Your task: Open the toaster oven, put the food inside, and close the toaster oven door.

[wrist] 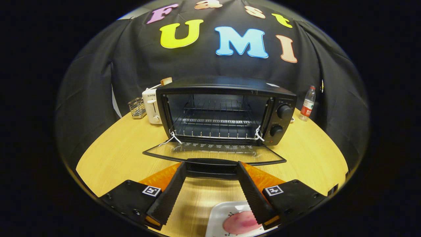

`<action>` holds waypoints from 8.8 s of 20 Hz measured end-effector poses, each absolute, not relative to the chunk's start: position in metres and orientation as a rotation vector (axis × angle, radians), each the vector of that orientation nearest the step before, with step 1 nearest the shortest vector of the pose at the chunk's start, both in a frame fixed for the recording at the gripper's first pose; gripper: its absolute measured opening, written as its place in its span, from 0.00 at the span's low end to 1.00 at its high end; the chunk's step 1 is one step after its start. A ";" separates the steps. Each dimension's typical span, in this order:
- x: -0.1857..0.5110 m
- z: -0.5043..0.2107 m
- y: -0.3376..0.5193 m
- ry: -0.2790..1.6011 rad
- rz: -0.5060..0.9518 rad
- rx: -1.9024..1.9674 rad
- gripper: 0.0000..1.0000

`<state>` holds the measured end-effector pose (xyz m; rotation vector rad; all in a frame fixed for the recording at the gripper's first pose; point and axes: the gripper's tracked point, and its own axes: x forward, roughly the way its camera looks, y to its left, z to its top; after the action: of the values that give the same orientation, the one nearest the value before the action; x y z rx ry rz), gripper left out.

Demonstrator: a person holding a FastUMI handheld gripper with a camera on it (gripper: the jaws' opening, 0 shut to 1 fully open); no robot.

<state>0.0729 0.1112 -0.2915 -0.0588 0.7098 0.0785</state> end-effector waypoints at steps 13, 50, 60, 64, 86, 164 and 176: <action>0.021 -0.235 0.088 0.901 0.284 0.188 0.99; -0.056 -0.348 -0.039 1.603 0.349 0.298 0.07; -0.063 -0.327 -0.007 1.564 0.357 0.418 0.02; -0.062 -0.314 0.014 1.541 0.363 0.502 0.02; 0.005 -0.288 0.104 1.117 -0.087 0.931 0.02; 0.037 -0.320 0.130 1.049 0.103 0.222 0.99; 0.041 -0.367 0.104 1.167 0.063 -0.055 0.99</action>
<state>0.0415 0.1038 -0.3673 -0.0551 1.1667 0.0630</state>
